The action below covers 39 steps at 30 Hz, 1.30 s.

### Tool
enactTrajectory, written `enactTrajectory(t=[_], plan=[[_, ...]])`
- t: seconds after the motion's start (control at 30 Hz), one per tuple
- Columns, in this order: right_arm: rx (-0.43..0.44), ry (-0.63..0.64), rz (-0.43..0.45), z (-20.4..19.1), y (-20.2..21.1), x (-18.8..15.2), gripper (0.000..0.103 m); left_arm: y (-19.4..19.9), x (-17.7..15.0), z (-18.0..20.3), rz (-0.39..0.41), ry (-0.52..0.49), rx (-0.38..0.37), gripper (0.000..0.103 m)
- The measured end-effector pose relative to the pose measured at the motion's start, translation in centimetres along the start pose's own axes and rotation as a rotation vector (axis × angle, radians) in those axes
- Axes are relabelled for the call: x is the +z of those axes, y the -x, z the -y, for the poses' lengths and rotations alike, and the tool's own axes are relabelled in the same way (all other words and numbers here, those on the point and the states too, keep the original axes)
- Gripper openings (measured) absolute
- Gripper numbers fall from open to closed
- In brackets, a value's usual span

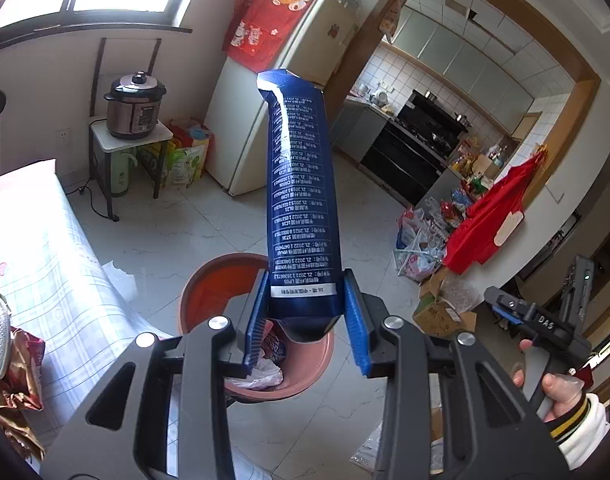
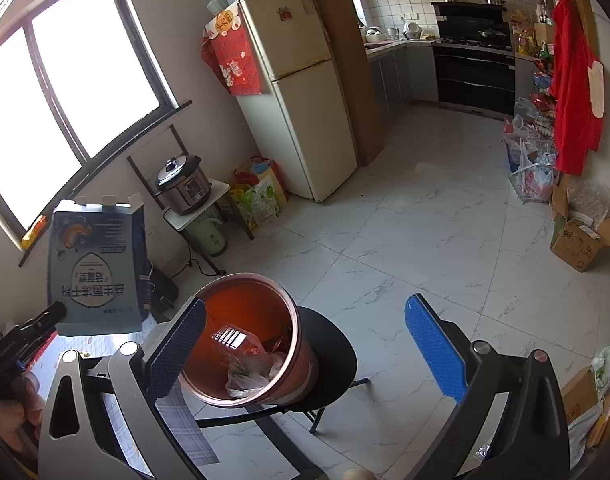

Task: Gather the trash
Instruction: 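Open the left tool and drop the blue box into the bin, then move both open tools back over the table to the remaining trash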

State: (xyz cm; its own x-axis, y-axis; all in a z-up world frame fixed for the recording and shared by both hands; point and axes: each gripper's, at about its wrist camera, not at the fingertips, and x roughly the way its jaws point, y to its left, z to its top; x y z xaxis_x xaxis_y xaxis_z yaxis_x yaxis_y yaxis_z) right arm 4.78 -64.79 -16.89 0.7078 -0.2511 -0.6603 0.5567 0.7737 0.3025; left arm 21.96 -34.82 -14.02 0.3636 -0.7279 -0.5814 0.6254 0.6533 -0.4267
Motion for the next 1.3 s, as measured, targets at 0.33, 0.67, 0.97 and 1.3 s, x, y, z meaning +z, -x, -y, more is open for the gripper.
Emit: enactTrajectory(t=[0.33, 0.67, 0.97, 1.3], plan=[[-0.013, -0.019, -0.006, 1.6, -0.3, 0.0, 0.098, -6.8, -0.2, 1.2, -0.095, -0.053, -0.018, 0.044], [0.020, -0.022, 0.008, 0.4, 0.5, 0.1, 0.098, -2.0, 1.0, -0.4, -0.002, -0.055, 0.039, 0.088], [0.056, 0.046, -0.008, -3.5, 0.9, -0.9, 0.098, 7.2, 0.6, -2.8, 0.091, -0.081, 0.226, 0.097], [0.161, 0.138, -0.066, -11.1, -0.5, -3.3, 0.098, 18.3, -4.1, -9.8, 0.151, 0.038, 0.442, 0.097]])
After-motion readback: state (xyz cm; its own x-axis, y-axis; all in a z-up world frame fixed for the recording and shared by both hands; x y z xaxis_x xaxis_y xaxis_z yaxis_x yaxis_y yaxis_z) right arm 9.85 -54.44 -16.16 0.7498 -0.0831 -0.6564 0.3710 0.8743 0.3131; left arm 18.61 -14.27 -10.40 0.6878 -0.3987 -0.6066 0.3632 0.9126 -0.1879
